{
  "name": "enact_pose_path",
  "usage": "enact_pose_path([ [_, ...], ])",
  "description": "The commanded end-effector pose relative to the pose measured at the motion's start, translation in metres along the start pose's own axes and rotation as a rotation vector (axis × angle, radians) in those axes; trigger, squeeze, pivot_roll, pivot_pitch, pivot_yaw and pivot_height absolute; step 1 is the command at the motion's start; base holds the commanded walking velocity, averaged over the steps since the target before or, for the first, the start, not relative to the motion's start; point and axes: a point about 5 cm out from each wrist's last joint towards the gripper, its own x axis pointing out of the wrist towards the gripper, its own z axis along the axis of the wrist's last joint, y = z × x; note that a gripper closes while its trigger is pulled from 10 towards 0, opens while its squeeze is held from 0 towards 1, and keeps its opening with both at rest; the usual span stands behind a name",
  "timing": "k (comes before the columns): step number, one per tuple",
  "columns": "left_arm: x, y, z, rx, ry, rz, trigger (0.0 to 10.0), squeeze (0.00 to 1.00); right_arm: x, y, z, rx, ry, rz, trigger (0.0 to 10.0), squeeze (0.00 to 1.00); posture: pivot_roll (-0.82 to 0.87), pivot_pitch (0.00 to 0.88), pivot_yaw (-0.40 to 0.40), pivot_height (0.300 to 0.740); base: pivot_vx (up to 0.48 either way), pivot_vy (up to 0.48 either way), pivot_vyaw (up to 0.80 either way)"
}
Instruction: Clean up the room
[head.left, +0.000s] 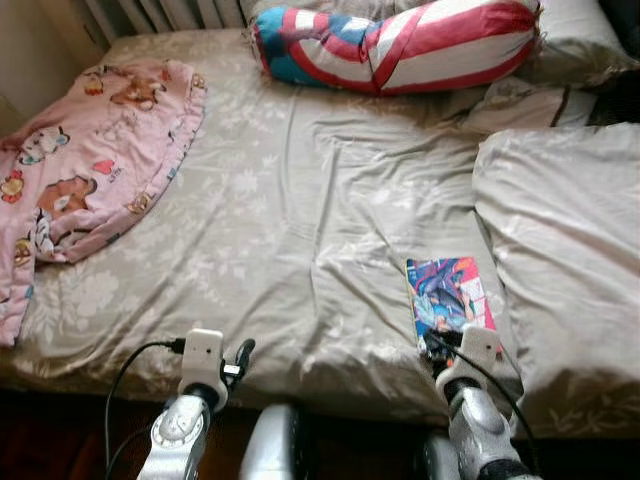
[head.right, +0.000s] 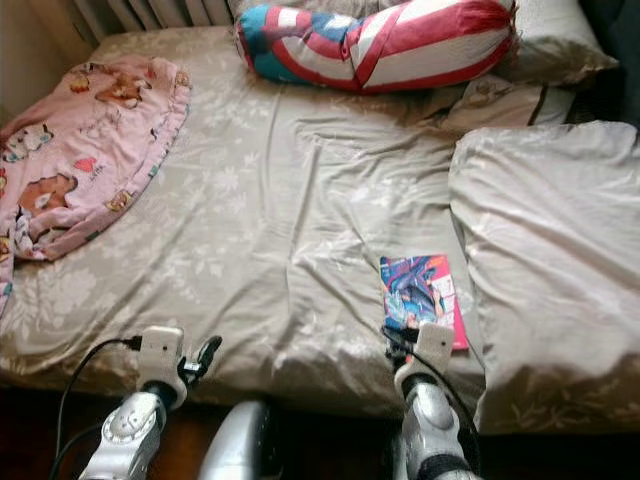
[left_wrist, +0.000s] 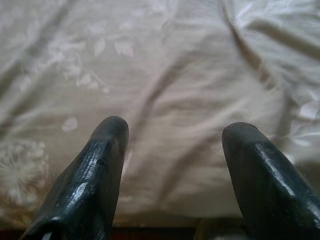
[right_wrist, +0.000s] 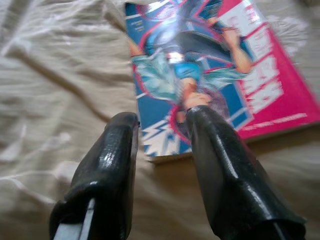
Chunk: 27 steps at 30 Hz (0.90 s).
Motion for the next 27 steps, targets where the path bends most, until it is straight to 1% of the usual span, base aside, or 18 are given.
enact_pose_path([
  [1,-0.002,0.007,-0.011,-0.005,0.064,0.044,10.0,0.00,-0.004,-0.002,-0.006,-0.034,0.021,0.010,10.0,0.00,0.07,0.109,0.077,0.657,0.000,0.000,0.00],
  [3,-0.001,0.008,-0.017,-0.042,0.106,0.071,10.0,0.00,-0.005,-0.007,-0.008,-0.094,0.040,0.010,10.0,0.00,0.06,0.085,0.064,0.677,0.000,0.000,0.00],
  [6,-0.001,0.010,-0.021,-0.069,0.134,0.095,10.0,0.00,-0.005,-0.009,-0.008,-0.119,0.050,0.017,10.0,0.00,0.05,0.065,0.053,0.692,0.000,0.000,0.00],
  [8,-0.001,0.011,-0.026,-0.067,0.173,0.105,10.0,0.00,-0.005,-0.012,-0.009,-0.136,0.070,0.013,10.0,0.00,0.05,0.040,0.041,0.707,0.000,0.000,0.00],
  [13,-0.001,0.011,-0.031,-0.045,0.226,0.116,10.0,0.00,-0.007,-0.021,-0.014,-0.134,0.116,-0.016,10.0,0.00,0.04,0.003,0.033,0.737,0.000,0.000,0.00],
  [15,-0.002,0.011,-0.035,-0.043,0.258,0.122,10.0,0.00,-0.010,-0.025,-0.018,-0.139,0.149,-0.033,10.0,0.00,0.02,0.000,0.032,0.740,0.000,0.000,0.00],
  [16,-0.002,0.011,-0.035,-0.043,0.258,0.122,10.0,0.00,-0.010,-0.025,-0.018,-0.139,0.149,-0.033,10.0,0.00,0.02,0.000,0.032,0.740,0.000,0.000,0.00],
  [18,-0.004,0.008,-0.042,-0.053,0.304,0.109,10.0,0.00,-0.017,-0.034,-0.029,-0.133,0.208,-0.072,10.0,0.00,0.02,0.000,0.029,0.740,0.000,0.000,0.00],
  [20,-0.005,0.007,-0.043,-0.050,0.318,0.109,10.0,0.00,-0.018,-0.037,-0.032,-0.124,0.226,-0.083,10.0,0.00,0.02,0.000,0.027,0.740,0.000,0.000,0.00],
  [21,-0.006,0.008,-0.045,-0.056,0.335,0.116,10.0,0.00,-0.021,-0.040,-0.037,-0.137,0.262,-0.099,10.0,0.00,0.01,0.000,0.025,0.740,0.000,0.000,0.00],
  [23,-0.007,0.008,-0.049,-0.066,0.360,0.122,10.0,0.00,-0.026,-0.045,-0.043,-0.142,0.297,-0.125,10.0,0.00,0.01,0.000,0.022,0.740,0.000,0.000,0.00],
  [27,-0.012,0.006,-0.058,-0.077,0.423,0.128,10.0,0.00,-0.035,-0.057,-0.055,-0.104,0.366,-0.201,10.0,0.00,0.01,0.000,0.022,0.740,0.000,0.000,0.00],
])
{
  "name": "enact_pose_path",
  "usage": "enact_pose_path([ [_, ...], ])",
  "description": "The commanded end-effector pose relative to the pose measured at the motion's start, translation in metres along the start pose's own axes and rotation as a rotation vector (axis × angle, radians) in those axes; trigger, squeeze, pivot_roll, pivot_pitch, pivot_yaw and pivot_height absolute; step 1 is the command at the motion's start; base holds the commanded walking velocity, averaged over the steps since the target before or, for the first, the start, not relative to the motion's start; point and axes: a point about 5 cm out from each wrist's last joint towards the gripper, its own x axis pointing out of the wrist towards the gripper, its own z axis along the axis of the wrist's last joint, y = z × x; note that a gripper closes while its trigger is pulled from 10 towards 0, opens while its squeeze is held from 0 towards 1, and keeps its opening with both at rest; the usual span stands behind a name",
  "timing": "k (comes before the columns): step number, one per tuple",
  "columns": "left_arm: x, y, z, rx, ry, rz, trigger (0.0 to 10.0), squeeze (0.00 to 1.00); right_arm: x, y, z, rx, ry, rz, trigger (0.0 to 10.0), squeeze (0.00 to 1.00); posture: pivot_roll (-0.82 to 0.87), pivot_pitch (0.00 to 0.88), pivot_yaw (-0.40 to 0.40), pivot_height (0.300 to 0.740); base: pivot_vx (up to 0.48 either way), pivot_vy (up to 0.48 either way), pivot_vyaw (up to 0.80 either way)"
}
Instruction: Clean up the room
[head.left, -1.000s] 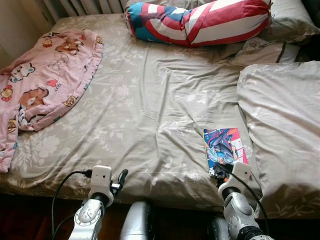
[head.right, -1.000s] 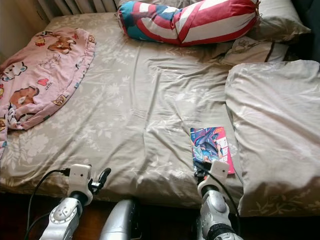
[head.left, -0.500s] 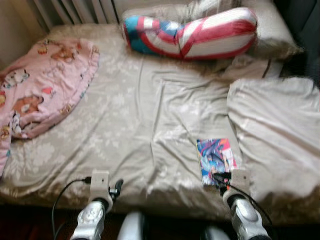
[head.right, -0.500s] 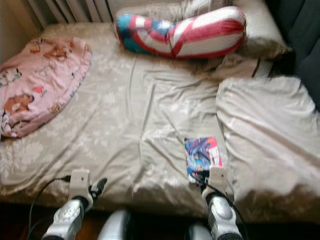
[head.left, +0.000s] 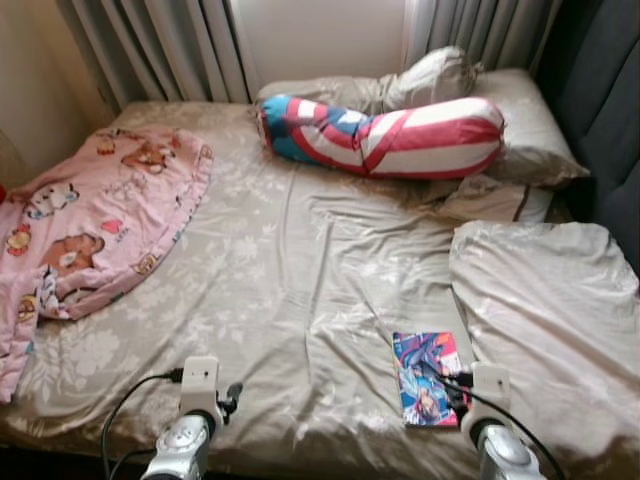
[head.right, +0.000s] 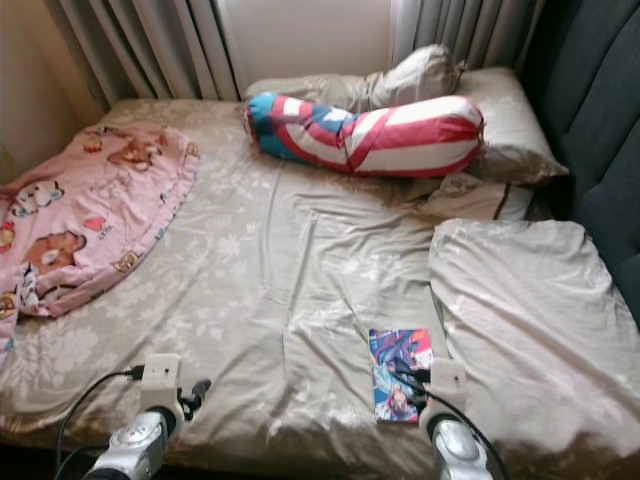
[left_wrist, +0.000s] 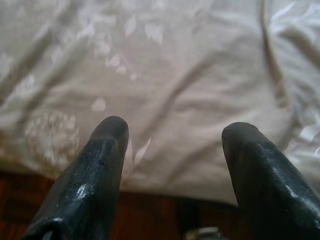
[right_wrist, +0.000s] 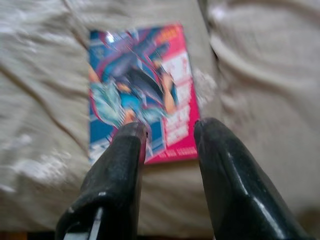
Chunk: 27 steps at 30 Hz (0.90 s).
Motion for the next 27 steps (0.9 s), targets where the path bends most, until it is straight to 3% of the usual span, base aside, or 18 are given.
enact_pose_path([
  [1,-0.002,0.002,-0.009,-0.004,0.051,0.014,10.0,0.00,-0.003,-0.004,-0.012,0.028,0.058,-0.030,10.0,0.00,0.00,0.000,0.024,0.740,0.000,0.000,0.00],
  [14,-0.010,0.013,-0.033,0.010,0.145,0.046,10.0,0.00,-0.009,-0.001,-0.035,0.049,0.160,-0.049,10.0,0.00,0.00,0.000,0.026,0.740,0.000,0.000,0.00],
  [22,-0.018,0.010,-0.055,0.038,0.234,0.043,10.0,0.00,-0.010,0.003,-0.040,0.038,0.190,-0.035,10.0,0.00,0.02,0.000,0.019,0.740,0.000,0.000,0.00],
  [27,-0.013,0.005,-0.045,0.033,0.207,0.045,10.0,0.00,-0.005,0.007,-0.027,0.019,0.161,-0.018,10.0,0.00,0.03,0.000,0.002,0.740,0.000,0.000,0.00],
])
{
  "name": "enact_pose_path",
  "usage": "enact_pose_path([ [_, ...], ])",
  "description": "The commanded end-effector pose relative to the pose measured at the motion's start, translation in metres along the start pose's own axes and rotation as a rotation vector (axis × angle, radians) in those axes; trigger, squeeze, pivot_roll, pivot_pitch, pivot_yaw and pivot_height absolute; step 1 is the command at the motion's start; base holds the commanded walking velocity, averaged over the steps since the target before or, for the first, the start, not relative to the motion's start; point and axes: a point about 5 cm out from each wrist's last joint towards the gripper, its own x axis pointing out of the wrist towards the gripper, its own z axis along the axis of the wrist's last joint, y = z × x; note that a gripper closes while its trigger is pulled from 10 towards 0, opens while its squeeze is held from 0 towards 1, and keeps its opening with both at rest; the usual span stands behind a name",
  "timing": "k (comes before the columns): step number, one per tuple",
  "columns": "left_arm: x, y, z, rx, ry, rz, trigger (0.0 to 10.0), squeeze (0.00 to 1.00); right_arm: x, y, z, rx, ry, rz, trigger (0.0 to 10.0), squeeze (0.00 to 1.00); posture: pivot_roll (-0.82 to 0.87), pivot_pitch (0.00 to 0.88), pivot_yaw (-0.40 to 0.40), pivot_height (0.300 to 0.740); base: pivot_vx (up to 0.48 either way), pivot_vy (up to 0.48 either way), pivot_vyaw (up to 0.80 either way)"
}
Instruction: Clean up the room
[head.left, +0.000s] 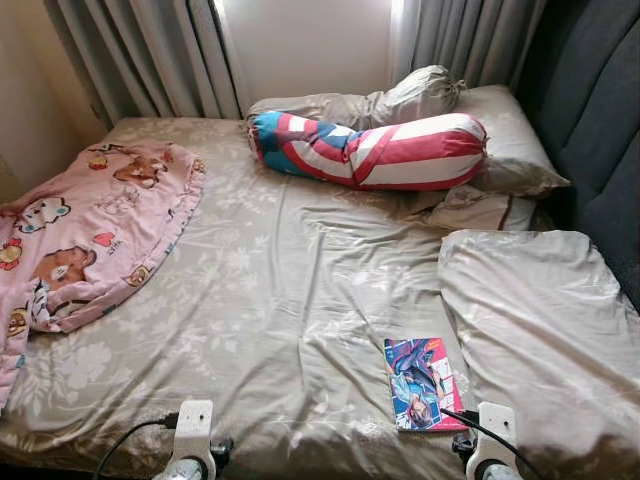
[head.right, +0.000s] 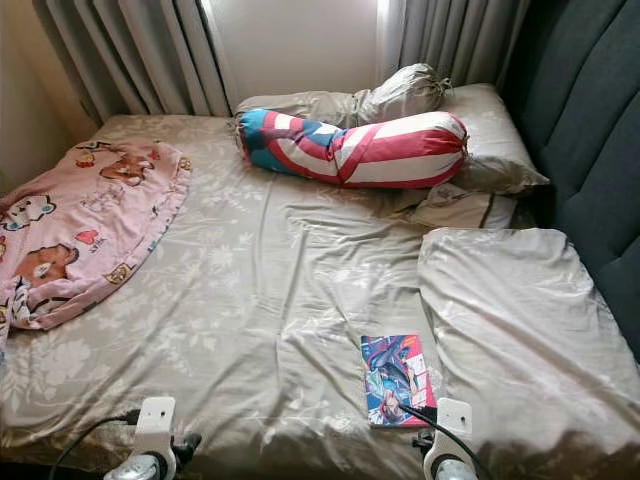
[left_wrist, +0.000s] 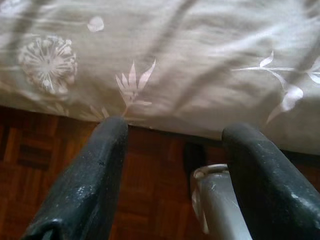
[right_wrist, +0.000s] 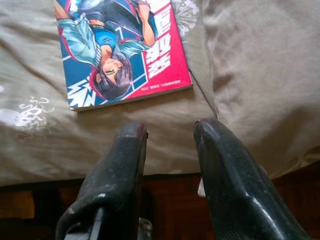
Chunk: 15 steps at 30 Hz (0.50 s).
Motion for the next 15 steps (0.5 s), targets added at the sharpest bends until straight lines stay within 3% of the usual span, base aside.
enact_pose_path([
  [1,0.001,-0.001,0.006,0.009,-0.006,0.010,10.0,0.00,0.001,0.003,0.006,-0.012,-0.011,0.014,10.0,0.00,0.03,0.000,0.002,0.740,0.000,0.000,0.00],
  [6,0.004,-0.010,0.016,0.017,-0.023,-0.005,10.0,0.00,0.002,0.003,0.007,-0.041,-0.003,0.022,10.0,0.00,0.04,0.000,-0.012,0.740,0.000,0.000,0.08],
  [15,0.004,-0.012,0.020,0.034,-0.038,-0.009,10.0,0.00,0.002,0.001,0.008,-0.039,-0.005,0.019,10.0,0.00,0.03,0.000,-0.007,0.740,0.000,0.000,0.77],
])
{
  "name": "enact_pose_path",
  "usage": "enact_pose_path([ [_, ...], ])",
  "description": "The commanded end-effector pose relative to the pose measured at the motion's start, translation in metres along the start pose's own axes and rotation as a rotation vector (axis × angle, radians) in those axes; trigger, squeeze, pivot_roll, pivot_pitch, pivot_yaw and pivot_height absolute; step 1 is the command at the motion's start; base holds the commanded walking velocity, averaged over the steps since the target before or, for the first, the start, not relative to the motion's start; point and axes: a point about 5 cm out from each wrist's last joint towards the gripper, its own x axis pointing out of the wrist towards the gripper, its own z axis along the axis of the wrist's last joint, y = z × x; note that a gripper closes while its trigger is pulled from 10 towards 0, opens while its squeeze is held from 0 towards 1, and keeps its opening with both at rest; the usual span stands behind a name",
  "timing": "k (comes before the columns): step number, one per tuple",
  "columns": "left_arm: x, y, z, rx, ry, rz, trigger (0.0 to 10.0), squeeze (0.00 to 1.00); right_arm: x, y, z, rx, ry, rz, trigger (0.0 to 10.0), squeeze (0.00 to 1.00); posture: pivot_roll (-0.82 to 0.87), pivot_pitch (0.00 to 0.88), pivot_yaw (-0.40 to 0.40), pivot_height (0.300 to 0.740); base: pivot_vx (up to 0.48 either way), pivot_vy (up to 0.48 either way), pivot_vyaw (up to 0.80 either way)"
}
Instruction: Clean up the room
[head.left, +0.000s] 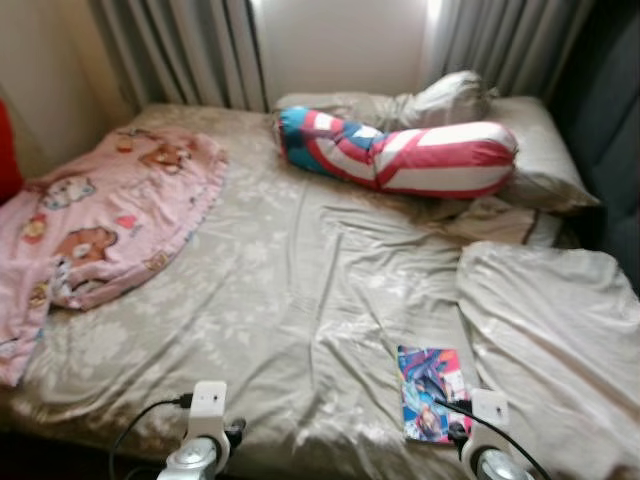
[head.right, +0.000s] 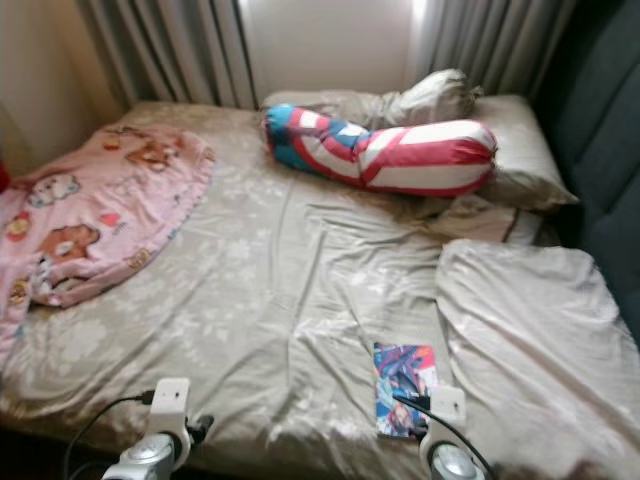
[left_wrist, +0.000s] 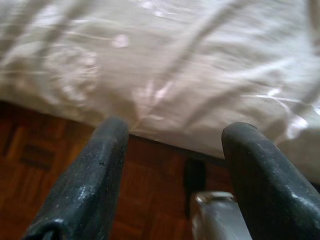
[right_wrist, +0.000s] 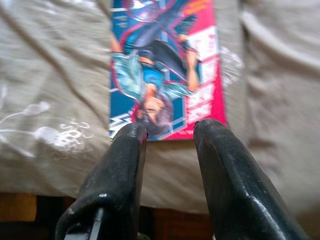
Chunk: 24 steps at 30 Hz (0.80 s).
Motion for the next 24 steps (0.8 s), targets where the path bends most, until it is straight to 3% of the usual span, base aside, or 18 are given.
enact_pose_path([
  [1,-0.0010,-0.0022,-0.0064,0.006,0.024,-0.002,10.0,0.00,-0.0004,-0.0052,-0.0019,-0.004,0.015,-0.009,10.0,0.00,0.03,0.000,-0.007,0.740,0.000,0.000,0.80],
  [12,-0.0015,-0.0017,-0.0084,0.013,0.028,0.001,10.0,0.00,-0.0002,-0.0076,-0.0017,-0.009,0.031,-0.004,10.0,0.00,0.04,0.000,-0.003,0.740,0.000,0.000,0.73],
  [24,-0.0016,-0.0045,-0.0100,0.029,0.038,-0.013,10.0,0.00,0.0011,-0.0104,0.0051,0.024,0.026,-0.015,10.0,0.00,0.04,0.000,-0.002,0.740,0.000,0.000,0.00],
])
